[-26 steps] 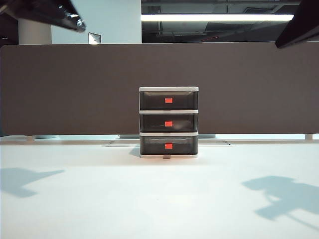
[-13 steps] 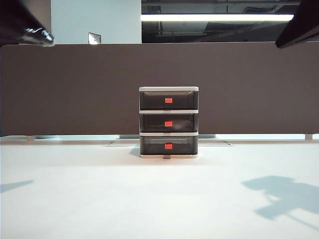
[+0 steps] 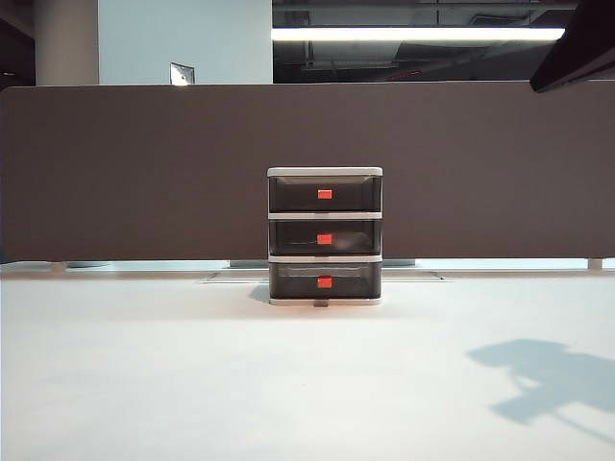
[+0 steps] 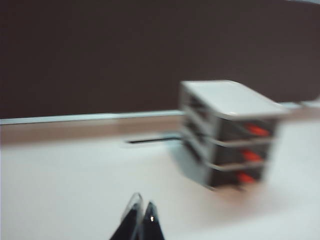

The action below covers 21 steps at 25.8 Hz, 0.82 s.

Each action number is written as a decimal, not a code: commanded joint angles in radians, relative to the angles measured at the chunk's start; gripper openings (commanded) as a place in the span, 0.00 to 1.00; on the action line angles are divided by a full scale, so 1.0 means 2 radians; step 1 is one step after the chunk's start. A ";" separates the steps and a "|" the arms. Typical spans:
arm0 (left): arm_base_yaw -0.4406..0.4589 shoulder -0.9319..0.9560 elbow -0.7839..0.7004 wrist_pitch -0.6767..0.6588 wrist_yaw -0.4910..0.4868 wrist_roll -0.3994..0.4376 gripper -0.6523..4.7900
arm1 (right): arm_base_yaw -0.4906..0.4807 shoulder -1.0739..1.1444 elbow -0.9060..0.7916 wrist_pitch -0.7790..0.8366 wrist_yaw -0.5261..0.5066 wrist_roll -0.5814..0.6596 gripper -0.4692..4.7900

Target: Pick up the earphone case on the table, open the lid, insert the wireless earphone on the table into it, close the lid, put the earphone case into the second layer of the drawer, and finally close the drawer.

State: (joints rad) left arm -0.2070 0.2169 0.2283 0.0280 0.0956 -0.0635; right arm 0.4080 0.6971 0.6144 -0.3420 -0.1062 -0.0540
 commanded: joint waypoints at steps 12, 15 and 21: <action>0.106 -0.076 -0.079 0.024 0.001 0.002 0.11 | 0.000 -0.001 0.002 0.008 0.000 -0.002 0.09; 0.106 -0.080 -0.097 0.039 0.001 0.002 0.11 | 0.000 -0.002 0.002 0.008 0.000 -0.002 0.09; 0.106 -0.105 -0.113 0.037 0.001 0.006 0.11 | 0.000 -0.001 0.002 0.008 0.000 -0.002 0.09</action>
State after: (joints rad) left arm 0.0036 -0.0006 0.0036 0.0875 0.0944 -0.0601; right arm 0.4080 0.6971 0.6144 -0.3420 -0.1059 -0.0540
